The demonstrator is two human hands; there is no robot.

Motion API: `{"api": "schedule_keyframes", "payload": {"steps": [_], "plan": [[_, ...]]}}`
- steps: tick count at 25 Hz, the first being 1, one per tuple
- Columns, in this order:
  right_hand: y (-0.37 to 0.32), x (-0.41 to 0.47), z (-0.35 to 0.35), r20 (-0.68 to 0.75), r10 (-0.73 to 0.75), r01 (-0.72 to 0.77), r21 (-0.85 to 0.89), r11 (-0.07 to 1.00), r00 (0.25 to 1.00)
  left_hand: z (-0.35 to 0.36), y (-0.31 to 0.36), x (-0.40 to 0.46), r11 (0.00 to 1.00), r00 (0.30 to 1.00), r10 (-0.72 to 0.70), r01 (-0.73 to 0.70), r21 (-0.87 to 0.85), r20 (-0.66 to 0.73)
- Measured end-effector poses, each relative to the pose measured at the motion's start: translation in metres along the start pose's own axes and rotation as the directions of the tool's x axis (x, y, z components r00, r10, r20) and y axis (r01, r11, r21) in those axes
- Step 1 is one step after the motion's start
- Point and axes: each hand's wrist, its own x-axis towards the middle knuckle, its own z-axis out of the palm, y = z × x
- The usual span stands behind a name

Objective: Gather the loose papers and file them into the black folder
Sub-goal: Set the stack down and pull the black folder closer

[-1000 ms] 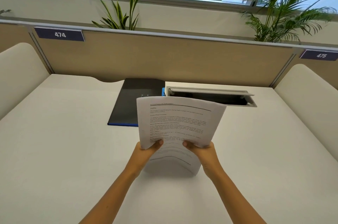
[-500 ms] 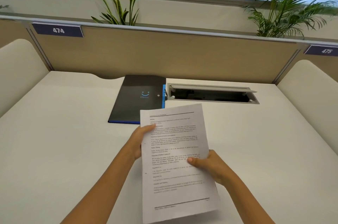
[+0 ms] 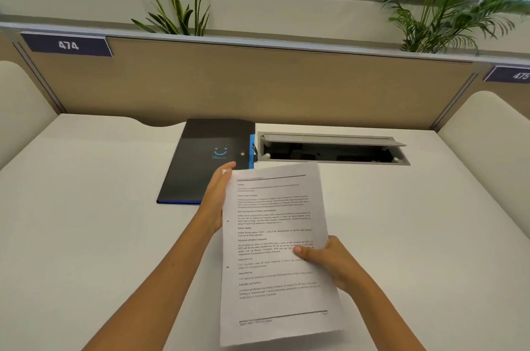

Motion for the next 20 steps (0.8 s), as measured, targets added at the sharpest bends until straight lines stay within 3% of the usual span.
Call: {"api": "schedule_keyframes", "payload": {"steps": [2, 3, 4, 6, 8, 10, 14, 20], "plan": [[-0.002, 0.014, -0.007, -0.057, -0.010, 0.012, 0.038, 0.999, 0.998, 0.003, 0.000, 0.020, 1.000, 0.998, -0.023, 0.023, 0.010, -0.053], [-0.002, 0.021, -0.012, -0.099, -0.016, 0.021, 0.057, 0.998, 0.995, 0.002, -0.002, 0.032, 0.988, 0.994, 0.030, -0.014, 0.153, -0.103], [-0.003, 0.030, -0.018, -0.143, -0.021, 0.031, 0.073, 0.997, 0.990, 0.000, -0.007, 0.047, 0.915, 0.981, 0.146, -0.086, 0.395, -0.125], [-0.004, 0.045, -0.031, -0.222, -0.034, 0.056, 0.093, 0.994, 0.974, -0.007, -0.018, 0.074, 0.559, 0.936, 0.345, -0.146, 0.816, -0.068], [-0.005, 0.058, -0.043, -0.289, -0.051, 0.082, 0.097, 0.992, 0.956, -0.013, -0.027, 0.098, 0.261, 0.926, 0.374, -0.058, 0.963, -0.045], [-0.005, 0.068, -0.054, -0.333, -0.060, 0.096, 0.092, 0.991, 0.941, -0.018, -0.037, 0.112, 0.111, 0.934, 0.351, 0.033, 0.993, -0.071], [-0.003, 0.081, -0.067, -0.371, -0.056, 0.091, 0.079, 0.993, 0.927, -0.029, -0.060, 0.112, -0.047, 0.931, 0.364, 0.058, 0.997, -0.037], [0.006, 0.074, -0.063, -0.402, -0.089, 0.107, 0.022, 0.994, 0.911, -0.042, -0.068, 0.075, -0.092, 0.946, 0.323, 0.009, 0.996, 0.021]]}}
